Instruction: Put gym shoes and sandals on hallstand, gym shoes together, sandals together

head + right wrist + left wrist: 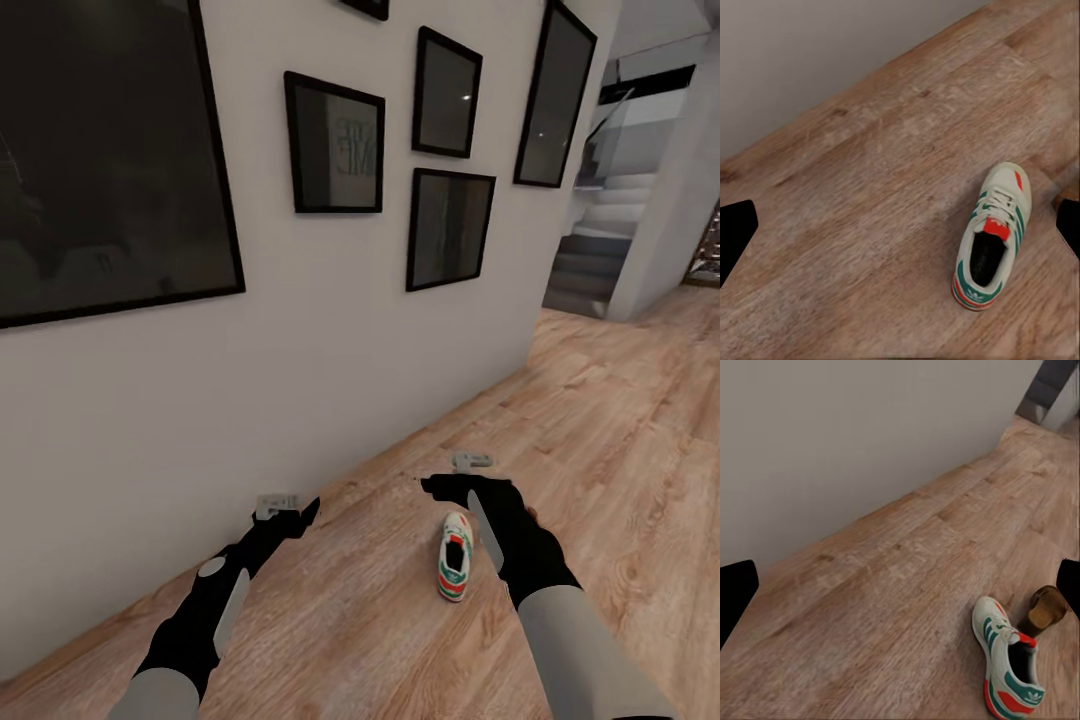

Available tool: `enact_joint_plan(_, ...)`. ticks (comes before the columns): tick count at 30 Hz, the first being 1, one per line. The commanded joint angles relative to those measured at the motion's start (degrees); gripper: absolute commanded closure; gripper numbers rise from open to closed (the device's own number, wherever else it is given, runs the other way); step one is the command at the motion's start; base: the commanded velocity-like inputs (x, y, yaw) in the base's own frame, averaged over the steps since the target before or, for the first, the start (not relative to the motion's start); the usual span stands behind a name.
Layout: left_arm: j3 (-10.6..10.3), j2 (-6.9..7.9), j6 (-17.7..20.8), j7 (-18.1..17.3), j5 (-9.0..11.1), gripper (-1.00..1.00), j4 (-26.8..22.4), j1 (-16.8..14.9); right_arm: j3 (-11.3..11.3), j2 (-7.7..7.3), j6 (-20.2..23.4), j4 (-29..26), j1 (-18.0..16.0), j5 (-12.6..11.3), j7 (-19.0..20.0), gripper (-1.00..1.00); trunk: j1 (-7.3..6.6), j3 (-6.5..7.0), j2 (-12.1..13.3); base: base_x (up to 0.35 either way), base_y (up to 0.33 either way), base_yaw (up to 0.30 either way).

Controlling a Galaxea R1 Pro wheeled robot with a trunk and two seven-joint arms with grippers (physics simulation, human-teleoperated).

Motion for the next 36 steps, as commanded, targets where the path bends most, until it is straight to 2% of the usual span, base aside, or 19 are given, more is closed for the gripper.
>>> enact_joint_plan(1, 0.3, -0.05, 0.0, -0.4, 0.2, -1.0, 0.0, 0.0, 0.0, 0.02, 0.2, 0.0, 0.0, -0.1, 0.1, -1.0, -0.01, -0.06, 0.0, 0.002, 0.002, -0.3)
enact_joint_plan(17, 0.3, -0.05, 0.0, -0.4, 0.2, -1.0, 0.0, 0.0, 0.0, 0.02, 0.2, 0.0, 0.0, -0.1, 0.1, -1.0, -0.01, -0.06, 0.0, 0.003, 0.002, -0.3)
enact_joint_plan(31, 0.3, -0.05, 0.0, -0.4, 0.2, -1.0, 0.0, 0.0, 0.0, 0.02, 0.2, 0.0, 0.0, -0.1, 0.1, -1.0, -0.01, -0.06, 0.0, 0.133, 0.226, -0.3)
enact_joint_plan(36, 0.3, -0.05, 0.0, -0.4, 0.2, -1.0, 0.0, 0.0, 0.0, 0.02, 0.2, -0.1, 0.0, -0.1, 0.1, -1.0, -0.01, -0.06, 0.0, 0.032, 0.034, -0.3)
